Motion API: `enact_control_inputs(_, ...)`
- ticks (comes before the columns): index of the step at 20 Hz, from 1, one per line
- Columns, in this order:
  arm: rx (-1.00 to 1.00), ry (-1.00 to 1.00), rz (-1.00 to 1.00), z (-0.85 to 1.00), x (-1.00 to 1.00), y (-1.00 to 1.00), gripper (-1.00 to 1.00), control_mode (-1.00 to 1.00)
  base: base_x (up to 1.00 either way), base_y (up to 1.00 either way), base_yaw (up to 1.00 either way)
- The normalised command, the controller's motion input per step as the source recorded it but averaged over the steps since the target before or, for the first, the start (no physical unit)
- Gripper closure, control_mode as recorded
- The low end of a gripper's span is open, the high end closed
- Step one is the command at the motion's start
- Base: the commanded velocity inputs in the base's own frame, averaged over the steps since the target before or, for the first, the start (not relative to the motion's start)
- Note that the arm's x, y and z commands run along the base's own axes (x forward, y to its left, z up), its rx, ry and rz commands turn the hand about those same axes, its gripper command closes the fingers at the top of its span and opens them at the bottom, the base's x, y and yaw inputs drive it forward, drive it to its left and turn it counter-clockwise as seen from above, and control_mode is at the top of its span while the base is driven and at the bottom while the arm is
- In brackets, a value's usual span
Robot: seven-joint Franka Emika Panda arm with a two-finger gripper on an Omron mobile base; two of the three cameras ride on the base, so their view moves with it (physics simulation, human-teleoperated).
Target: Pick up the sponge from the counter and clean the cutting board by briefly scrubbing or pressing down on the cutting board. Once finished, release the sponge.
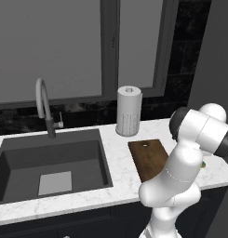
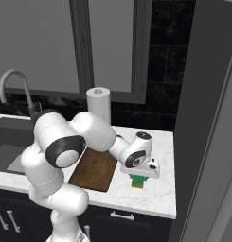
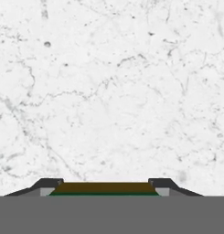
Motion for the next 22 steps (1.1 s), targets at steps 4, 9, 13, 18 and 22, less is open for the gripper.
enact_control_inputs(4, 0.0, 0.0, 0.0, 0.0, 0.0, 0.0, -1.0, -1.0, 0.0, 0.0, 0.0)
enact_control_inputs(9, 0.0, 0.0, 0.0, 0.09, 0.03, 0.01, -1.0, -1.0, 0.0, 0.0, 0.0)
enact_control_inputs(13, -0.01, 0.0, -0.13, 0.89, 0.0, 0.64, -1.0, -1.0, 0.0, 0.0, 0.0)
enact_control_inputs(18, 0.0, 0.01, -0.14, 0.87, -0.03, 0.85, -1.0, -1.0, 0.0, 0.0, 0.0)
enact_control_inputs(22, 0.0, 0.03, -0.13, 0.65, -0.28, 1.0, -1.0, -1.0, 0.0, 0.0, 0.0)
